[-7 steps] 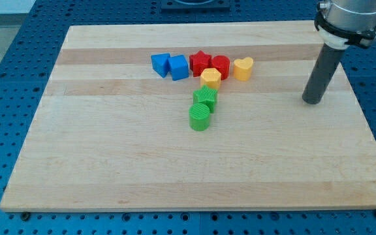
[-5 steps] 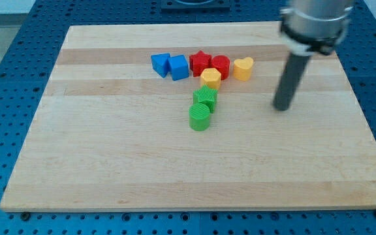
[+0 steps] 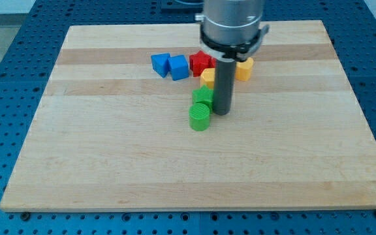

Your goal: Push the green star to the top left corner of the board

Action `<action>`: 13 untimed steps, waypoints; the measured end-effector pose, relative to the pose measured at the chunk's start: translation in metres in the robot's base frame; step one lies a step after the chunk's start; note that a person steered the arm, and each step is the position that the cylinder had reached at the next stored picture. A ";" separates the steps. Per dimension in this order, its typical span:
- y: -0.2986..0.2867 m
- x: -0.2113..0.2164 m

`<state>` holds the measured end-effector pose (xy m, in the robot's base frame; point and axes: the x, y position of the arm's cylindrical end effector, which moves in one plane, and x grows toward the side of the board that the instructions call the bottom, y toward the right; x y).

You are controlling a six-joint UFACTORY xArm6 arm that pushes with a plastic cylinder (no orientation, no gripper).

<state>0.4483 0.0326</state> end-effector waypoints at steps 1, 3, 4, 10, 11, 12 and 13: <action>-0.024 0.000; -0.066 0.000; -0.082 -0.026; -0.009 -0.030; -0.010 -0.050; -0.019 -0.061; -0.047 -0.066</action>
<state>0.3819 -0.0149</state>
